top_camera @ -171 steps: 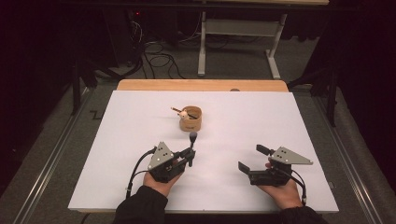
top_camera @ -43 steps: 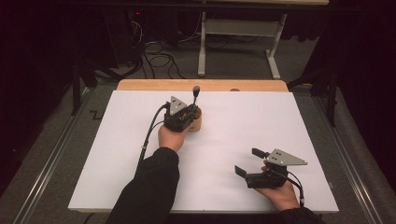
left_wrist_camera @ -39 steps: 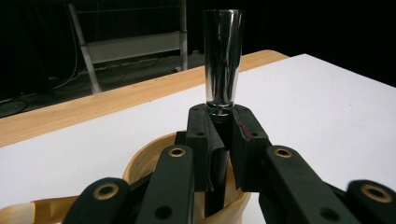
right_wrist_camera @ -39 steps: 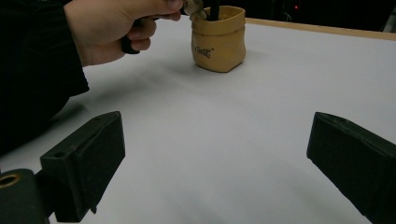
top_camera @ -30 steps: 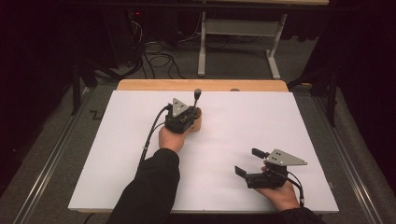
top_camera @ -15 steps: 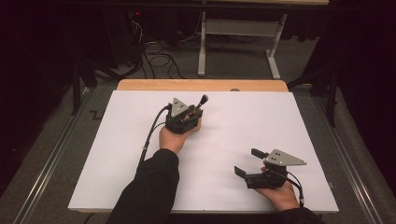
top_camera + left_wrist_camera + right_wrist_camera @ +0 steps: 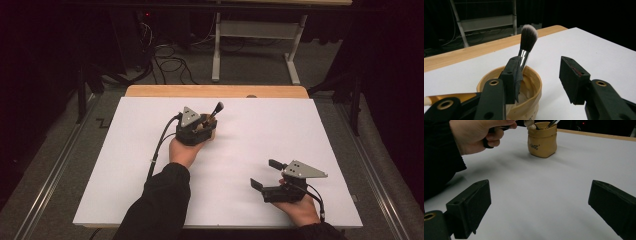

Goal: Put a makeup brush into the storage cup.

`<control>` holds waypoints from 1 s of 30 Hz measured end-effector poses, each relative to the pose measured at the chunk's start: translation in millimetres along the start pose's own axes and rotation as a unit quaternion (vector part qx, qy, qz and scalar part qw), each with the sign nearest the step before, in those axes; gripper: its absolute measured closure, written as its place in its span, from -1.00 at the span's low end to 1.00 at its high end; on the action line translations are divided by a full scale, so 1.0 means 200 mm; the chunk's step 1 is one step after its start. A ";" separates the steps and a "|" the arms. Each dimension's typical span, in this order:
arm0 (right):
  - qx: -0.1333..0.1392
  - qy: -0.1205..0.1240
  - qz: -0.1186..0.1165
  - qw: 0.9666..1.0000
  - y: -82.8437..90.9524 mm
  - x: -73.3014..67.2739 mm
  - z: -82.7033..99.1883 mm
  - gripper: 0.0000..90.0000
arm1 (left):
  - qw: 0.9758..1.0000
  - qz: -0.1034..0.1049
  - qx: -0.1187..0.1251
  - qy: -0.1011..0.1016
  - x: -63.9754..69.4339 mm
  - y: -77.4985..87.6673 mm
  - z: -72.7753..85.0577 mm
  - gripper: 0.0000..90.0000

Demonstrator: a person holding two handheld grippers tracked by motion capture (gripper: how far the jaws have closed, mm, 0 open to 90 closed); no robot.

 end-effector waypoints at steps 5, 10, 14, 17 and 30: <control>-0.001 0.003 -0.001 1.000 0.00 0.00 0.00 -0.89 | 1.000 0.006 -0.011 0.000 0.01 0.02 0.02 0.14; -0.001 0.001 0.000 1.000 0.00 0.00 0.00 -0.89 | 1.000 0.014 -0.015 -0.005 0.04 0.05 0.04 0.09; -0.001 0.004 0.001 1.000 0.00 0.00 0.00 -0.89 | 1.000 0.015 -0.017 -0.003 0.05 0.07 0.06 0.04; -0.002 0.003 0.002 1.000 0.00 0.00 0.00 -0.90 | 1.000 0.014 -0.021 0.005 0.04 0.08 0.08 -0.02; -0.002 0.004 0.007 1.000 0.00 0.01 0.00 -0.91 | 1.000 0.010 -0.018 0.007 0.02 0.17 0.13 -0.25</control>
Point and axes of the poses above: each handheld gripper's, and its own axes: y roughly backward along the jaws, z roughly out of its underside, x roughly to its right, the point moved 6 cm from there along -y, roughly forward along the jaws, and after that the axes turned 13 degrees about -z, right-handed, at the moved point
